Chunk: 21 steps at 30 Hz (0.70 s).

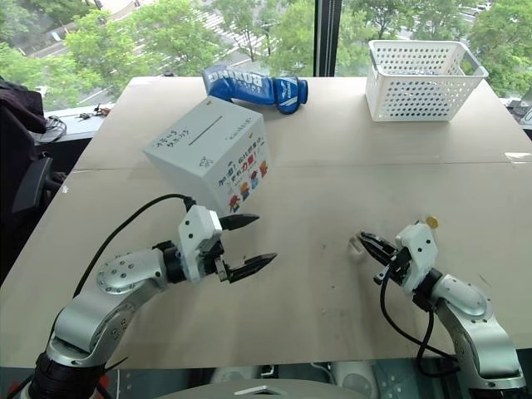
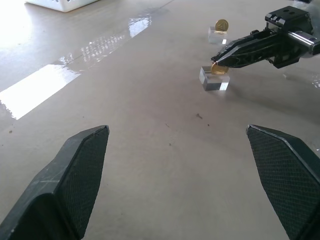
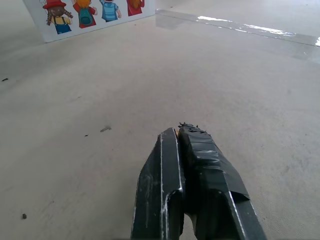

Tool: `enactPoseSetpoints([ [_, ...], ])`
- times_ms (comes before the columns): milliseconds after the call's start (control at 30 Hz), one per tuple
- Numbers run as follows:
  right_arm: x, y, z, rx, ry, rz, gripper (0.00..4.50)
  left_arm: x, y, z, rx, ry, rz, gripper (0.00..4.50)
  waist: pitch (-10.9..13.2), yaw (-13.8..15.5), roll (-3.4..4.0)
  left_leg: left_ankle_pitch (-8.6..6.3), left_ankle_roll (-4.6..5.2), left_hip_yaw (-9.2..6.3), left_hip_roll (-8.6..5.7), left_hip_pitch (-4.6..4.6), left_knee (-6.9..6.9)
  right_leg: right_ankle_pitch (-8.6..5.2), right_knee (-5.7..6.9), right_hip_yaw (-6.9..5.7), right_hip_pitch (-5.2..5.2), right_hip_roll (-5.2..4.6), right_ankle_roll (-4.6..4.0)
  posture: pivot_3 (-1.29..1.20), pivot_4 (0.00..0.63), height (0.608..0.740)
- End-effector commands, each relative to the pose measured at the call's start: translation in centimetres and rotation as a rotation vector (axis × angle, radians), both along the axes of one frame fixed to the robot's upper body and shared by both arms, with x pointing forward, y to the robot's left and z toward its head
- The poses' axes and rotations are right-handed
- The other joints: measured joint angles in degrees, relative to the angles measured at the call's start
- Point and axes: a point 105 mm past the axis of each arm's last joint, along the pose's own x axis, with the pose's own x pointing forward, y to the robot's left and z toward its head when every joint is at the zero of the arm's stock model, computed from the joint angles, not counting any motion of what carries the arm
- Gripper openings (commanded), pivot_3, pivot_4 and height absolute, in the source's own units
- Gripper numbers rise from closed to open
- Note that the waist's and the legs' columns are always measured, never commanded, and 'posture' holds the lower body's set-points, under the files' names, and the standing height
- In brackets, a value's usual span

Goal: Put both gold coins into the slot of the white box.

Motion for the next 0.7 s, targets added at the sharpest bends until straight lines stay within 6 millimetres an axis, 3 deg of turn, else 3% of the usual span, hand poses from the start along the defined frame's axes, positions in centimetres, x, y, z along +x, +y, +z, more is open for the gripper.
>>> enactPoseSetpoints([
  [33, 0.5, 0.5, 3.3, 0.229, -0.011, -0.026, 0.02, 0.1, -1.2, 3.1, -0.218, 0.0, -0.008, 4.5, 0.02, 0.01, -0.03, 0.0, 0.0, -0.02, 0.02, -0.02, 0.0, 0.01, 0.0, -0.01, 0.0, -0.01, 0.0, 0.0, 0.15, 0.704],
  [167, 0.4, 2.2, 7.1, 0.436, -0.013, 0.057, 0.02, 0.6, -1.7, 5.6, -0.617, 0.152, -0.003, 4.5, 0.05, -0.24, -0.05, 0.0, 0.0, 0.0, 0.03, -0.03, 0.04, 0.25, 0.03, 0.05, 0.0, -0.03, 0.04, 0.0, 0.15, 0.704],
  [333, 0.7, 4.5, 12.2, 0.645, -0.019, 0.196, 0.02, 2.2, -1.7, 8.6, -0.898, 0.201, -0.014, 4.5, 0.07, -0.07, -0.09, 0.01, 0.0, -0.14, -0.2, -0.03, 0.06, 0.27, 0.09, -0.03, 0.02, 0.07, 0.04, 0.0, 0.15, 0.704],
  [433, 0.8, 6.1, 14.2, 0.732, -0.006, 0.28, 0.02, 2.9, -2.1, 9.6, -0.986, 0.221, -0.029, 4.5, 0.09, -0.09, -0.15, 0.01, 0.0, -0.16, -0.26, -0.07, 0.1, 0.28, 0.09, -0.02, 0.03, 0.06, 0.04, 0.0, 0.15, 0.704],
  [567, 0.9, 8.9, 16.3, 0.876, 0.05, 0.425, 0.02, 2.2, -3.5, 11.0, -1.135, 0.29, -0.154, 4.5, 0.12, -0.26, -0.2, 0.01, 0.01, -0.18, -0.29, -0.11, 0.1, 0.29, 0.02, 0.0, 0.04, 0.06, 0.04, 0.0, 0.15, 0.704],
  [700, 1.1, 10.2, 17.2, 0.92, 0.066, 0.468, 0.02, 1.6, -4.2, 10.9, -1.126, 0.321, -0.183, 4.5, 0.12, -0.03, -0.2, 0.01, 0.02, -0.31, -0.3, -0.21, 0.1, 0.28, -0.01, 0.01, 0.03, 0.06, 0.05, 0.0, 0.15, 0.704],
])
